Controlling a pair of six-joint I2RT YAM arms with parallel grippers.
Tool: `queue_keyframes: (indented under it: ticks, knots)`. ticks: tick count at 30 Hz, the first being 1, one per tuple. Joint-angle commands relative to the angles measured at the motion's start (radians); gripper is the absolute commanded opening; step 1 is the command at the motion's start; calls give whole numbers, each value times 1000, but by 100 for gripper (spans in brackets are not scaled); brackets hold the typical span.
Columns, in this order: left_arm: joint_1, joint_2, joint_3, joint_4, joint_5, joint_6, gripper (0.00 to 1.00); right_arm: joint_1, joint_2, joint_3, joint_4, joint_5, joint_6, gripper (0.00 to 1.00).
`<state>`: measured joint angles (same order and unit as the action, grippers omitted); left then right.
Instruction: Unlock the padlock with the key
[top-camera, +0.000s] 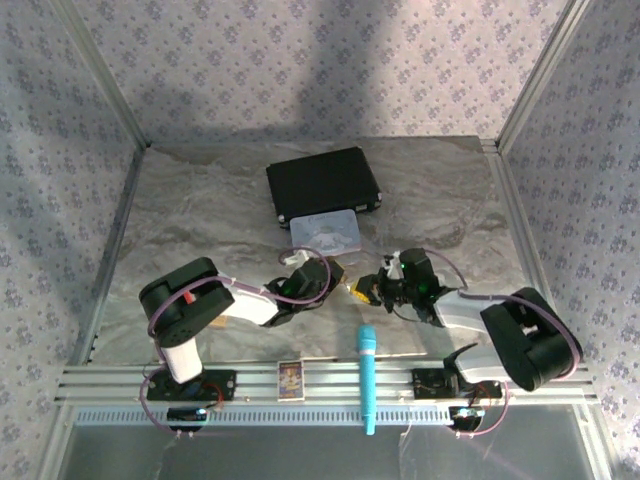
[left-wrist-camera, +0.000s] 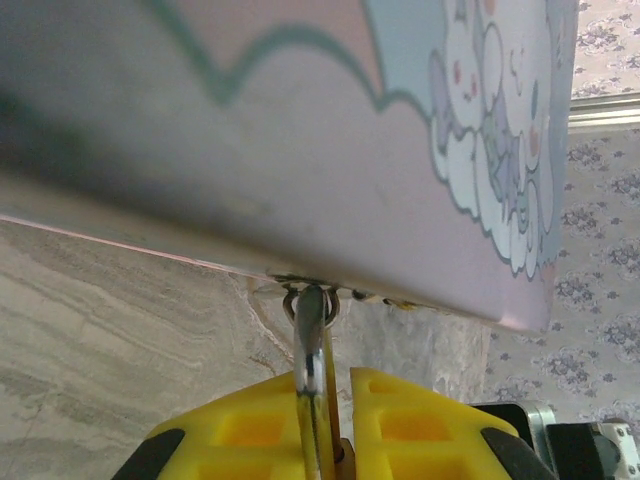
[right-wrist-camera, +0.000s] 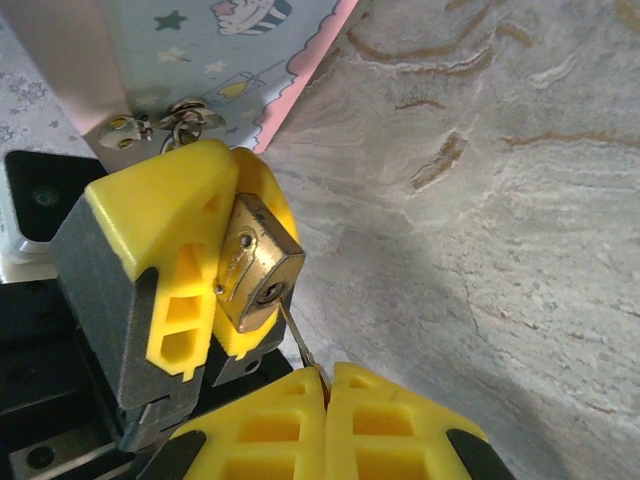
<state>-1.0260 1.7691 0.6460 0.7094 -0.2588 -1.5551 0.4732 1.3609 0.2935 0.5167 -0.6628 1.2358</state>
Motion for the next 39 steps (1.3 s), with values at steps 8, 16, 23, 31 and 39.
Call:
queue_keyframes:
  ticks: [8,16,23,31,39]
  knots:
    - [-11,-42,14,28,2,-11,3,-36,34,12,123,-25,47,0]
    - [1,-44,33,-9,-13,-23,6,-60,-18,-33,79,-40,61,0]
    - [3,-39,41,-4,-3,-25,7,-58,-10,-21,108,-32,65,0]
    - [3,-46,47,2,9,-41,7,-50,34,-10,140,-36,72,0]
    - [2,-41,50,23,25,-60,7,-45,47,7,183,-19,83,0]
